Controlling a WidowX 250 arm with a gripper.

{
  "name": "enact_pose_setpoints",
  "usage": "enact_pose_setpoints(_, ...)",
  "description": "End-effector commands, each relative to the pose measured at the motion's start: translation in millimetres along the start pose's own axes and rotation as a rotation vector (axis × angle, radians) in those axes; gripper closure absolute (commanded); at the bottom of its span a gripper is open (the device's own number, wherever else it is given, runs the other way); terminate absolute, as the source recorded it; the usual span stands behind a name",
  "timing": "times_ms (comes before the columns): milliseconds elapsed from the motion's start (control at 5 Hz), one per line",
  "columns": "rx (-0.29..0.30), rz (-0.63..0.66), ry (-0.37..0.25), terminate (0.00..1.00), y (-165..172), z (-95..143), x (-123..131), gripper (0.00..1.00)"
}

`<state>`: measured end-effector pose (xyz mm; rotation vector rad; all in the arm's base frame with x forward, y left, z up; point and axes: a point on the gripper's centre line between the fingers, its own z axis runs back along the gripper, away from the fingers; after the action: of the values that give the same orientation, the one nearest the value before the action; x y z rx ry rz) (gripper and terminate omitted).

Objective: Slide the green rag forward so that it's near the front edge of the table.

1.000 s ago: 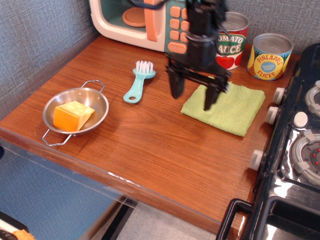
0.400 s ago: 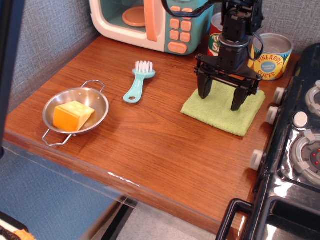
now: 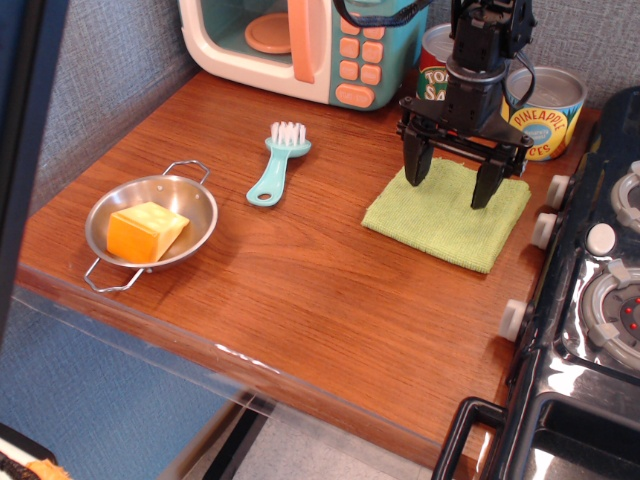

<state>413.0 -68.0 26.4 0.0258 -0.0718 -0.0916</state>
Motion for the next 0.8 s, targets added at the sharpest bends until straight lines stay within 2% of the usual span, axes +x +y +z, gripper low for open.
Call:
enact_pose_setpoints(0,0.021,-0.004,0.023,0.0,9,-8,-5,0.0)
enact_pose_setpoints(200,0.031,-0.007,0.06,0.0,14,-23,-14,0.0)
enact_pose_setpoints(600,0.045,-0.011,0.103,0.0,19,-25,-41,0.0)
